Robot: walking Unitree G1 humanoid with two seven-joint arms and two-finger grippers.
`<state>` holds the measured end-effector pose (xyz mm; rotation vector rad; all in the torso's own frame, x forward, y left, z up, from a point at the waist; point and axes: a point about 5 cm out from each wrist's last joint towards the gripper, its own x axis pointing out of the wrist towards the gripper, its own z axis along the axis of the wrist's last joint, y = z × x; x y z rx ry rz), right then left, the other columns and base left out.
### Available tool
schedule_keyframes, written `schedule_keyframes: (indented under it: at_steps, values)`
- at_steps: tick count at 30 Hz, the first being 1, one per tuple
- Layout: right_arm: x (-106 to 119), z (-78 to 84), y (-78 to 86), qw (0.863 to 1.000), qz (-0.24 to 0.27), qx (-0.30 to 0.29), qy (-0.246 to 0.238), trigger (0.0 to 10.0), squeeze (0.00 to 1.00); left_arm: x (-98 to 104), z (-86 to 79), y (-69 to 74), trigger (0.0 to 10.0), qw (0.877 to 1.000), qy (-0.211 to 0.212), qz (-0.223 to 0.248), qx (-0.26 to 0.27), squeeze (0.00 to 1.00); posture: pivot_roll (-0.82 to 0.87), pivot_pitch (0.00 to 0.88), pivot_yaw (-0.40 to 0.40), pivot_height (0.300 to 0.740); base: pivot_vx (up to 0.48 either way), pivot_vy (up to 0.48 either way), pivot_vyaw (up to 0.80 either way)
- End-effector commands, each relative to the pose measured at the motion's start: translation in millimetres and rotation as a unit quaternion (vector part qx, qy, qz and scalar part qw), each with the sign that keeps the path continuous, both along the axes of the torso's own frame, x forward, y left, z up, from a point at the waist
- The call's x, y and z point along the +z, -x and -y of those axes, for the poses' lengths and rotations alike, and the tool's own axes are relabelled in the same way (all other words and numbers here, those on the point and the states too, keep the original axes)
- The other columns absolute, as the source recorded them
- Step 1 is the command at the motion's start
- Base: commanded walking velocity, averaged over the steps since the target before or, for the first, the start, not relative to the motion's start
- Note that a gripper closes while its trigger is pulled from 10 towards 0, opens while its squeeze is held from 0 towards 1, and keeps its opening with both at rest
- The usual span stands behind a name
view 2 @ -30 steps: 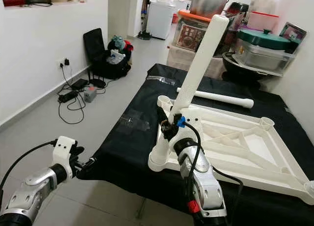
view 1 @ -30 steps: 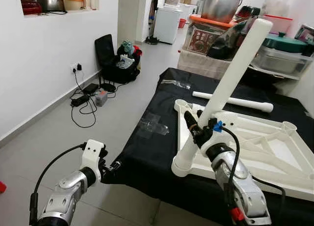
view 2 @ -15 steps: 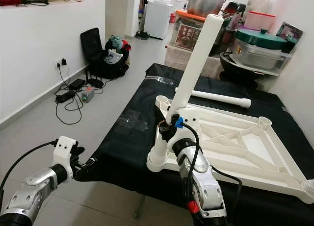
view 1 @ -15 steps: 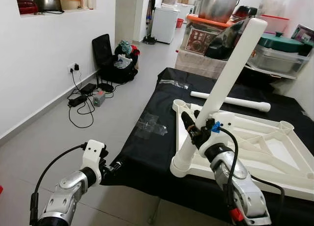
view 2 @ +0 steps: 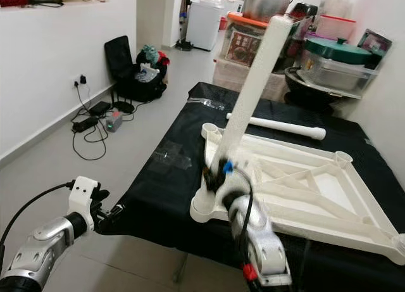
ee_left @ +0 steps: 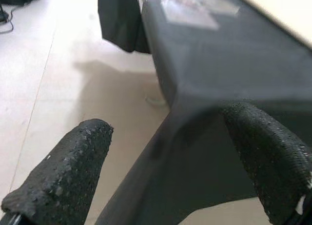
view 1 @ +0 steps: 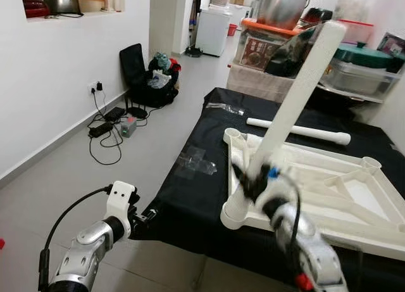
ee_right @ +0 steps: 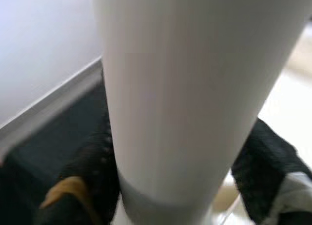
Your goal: Building children table
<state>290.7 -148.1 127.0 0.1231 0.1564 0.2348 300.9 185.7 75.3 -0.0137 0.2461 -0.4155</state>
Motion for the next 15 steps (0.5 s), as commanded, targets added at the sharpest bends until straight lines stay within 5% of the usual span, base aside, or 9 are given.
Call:
schedule_keyframes:
  at_steps: [1,6,7,8,9,10,15]
  values:
    - [6.8,2.8,-2.1,1.000,0.013,-0.005,0.002,10.0,0.57,-1.4,4.4,-0.8,10.0,1.000,-0.003,-0.002,-0.009,0.00,0.04,0.000,-0.132,0.740,0.000,0.000,0.00]
    - [8.5,2.3,-2.4,1.000,0.018,-0.004,0.001,10.0,0.55,-1.4,4.2,-1.0,10.0,1.000,-0.004,-0.002,-0.009,0.00,0.04,0.000,-0.132,0.740,0.000,0.000,0.00]
    - [10.6,1.2,-2.3,1.000,0.026,0.000,-0.004,10.0,0.38,-1.2,4.1,-1.2,10.0,1.000,-0.004,-0.002,-0.009,0.00,0.04,0.000,-0.131,0.740,0.000,0.000,0.00]
    - [11.5,0.9,-2.2,1.000,0.029,0.001,-0.006,8.7,0.31,-1.2,4.0,-1.3,10.0,1.000,-0.004,-0.002,-0.009,0.00,0.05,0.000,-0.132,0.740,0.000,0.000,0.00]
    - [12.0,0.7,-2.2,1.000,0.031,0.002,-0.007,8.7,0.31,-1.2,3.9,-1.4,10.0,1.000,-0.004,-0.002,-0.009,0.00,0.05,0.000,-0.132,0.740,0.000,0.000,0.00]
    - [11.8,0.8,-1.4,0.999,0.033,0.004,-0.011,0.0,0.31,-1.2,3.7,-1.4,10.0,1.000,-0.004,-0.002,-0.009,0.00,0.05,0.000,-0.132,0.740,0.000,0.000,0.00]
    - [10.7,1.1,0.0,0.999,0.036,0.008,-0.018,0.0,0.31,-1.2,2.9,-1.5,10.0,1.000,-0.005,-0.002,-0.007,0.00,0.05,0.000,-0.133,0.740,0.000,0.000,0.00]
